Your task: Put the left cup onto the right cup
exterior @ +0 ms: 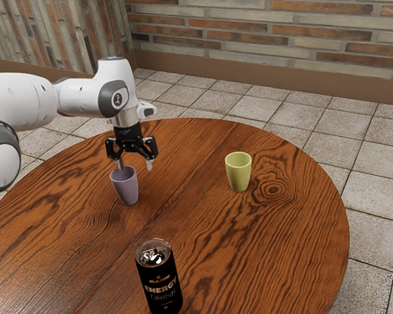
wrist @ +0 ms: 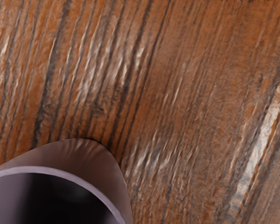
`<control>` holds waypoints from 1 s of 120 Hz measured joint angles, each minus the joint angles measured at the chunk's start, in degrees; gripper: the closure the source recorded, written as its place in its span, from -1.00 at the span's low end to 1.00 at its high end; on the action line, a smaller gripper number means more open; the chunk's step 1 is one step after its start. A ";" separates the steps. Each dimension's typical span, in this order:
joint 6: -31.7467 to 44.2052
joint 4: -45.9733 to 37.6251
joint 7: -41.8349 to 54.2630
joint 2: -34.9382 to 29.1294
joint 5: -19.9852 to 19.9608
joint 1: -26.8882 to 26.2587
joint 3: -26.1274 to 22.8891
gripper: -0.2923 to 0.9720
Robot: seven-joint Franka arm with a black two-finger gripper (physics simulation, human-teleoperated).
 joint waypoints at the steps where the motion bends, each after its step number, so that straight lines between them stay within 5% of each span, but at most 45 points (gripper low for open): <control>1: 0.03 -0.01 -0.11 0.00 -0.03 0.01 0.01 -0.50; 65: 2.11 0.00 -4.83 2.19 -0.48 0.49 0.22 -0.49; 120: 3.26 -0.03 -6.34 2.54 -0.50 0.36 0.22 -0.07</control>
